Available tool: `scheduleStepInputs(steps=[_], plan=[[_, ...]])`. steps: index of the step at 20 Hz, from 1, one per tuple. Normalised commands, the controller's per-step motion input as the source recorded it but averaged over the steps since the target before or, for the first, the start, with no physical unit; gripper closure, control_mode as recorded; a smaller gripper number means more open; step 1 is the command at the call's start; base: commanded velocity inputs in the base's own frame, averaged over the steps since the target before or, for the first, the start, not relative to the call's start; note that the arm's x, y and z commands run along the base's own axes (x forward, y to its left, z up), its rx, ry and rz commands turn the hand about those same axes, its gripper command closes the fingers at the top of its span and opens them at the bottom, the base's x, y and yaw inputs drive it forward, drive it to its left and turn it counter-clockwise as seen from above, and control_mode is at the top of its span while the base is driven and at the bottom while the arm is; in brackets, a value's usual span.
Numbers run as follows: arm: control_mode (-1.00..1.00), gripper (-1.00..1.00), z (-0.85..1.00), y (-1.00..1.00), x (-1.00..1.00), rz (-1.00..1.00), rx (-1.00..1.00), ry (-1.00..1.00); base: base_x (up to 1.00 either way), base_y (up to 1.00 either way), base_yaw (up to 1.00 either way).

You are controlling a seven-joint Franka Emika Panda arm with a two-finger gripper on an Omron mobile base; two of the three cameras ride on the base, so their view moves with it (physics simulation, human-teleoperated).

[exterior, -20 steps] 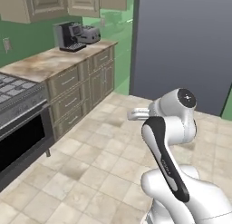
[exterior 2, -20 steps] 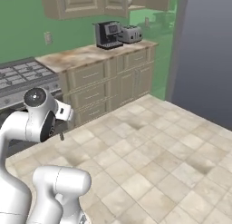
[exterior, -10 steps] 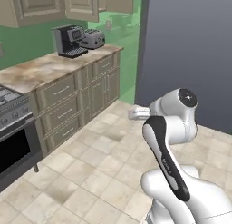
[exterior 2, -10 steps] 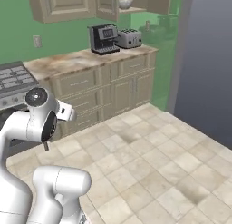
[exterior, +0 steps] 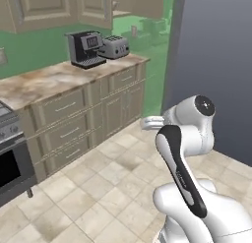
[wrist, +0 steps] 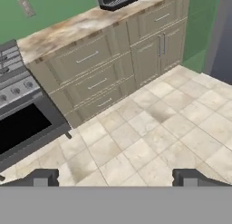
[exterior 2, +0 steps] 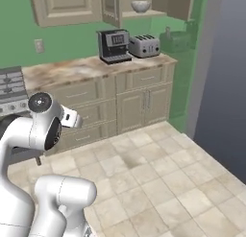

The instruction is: Move the bowls from the cabinet to the plates on the dining table.

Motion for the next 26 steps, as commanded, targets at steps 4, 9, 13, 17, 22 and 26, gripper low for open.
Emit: scheduleStepInputs(steps=[4,9,13,17,22,26], plan=[[1.0,-1.0,0.0,0.0,0.0,0.0,0.0,0.0,1.0,-0.78,0.31],[1.0,-1.0,0.0,0.0,0.0,0.0,0.0,0.0,1.0,-0.75,0.26],[1.0,-1.0,0.0,0.0,0.0,0.0,0.0,0.0,0.88,-0.66,0.21],[1.0,-1.0,0.0,0.0,0.0,0.0,0.0,0.0,0.93,-0.64,0.22],[1.0,-1.0,0.0,0.0,0.0,0.0,0.0,0.0,1.0,-0.4,0.31],[1.0,-1.0,0.0,0.0,0.0,0.0,0.0,0.0,1.0,-0.09,0.31]])
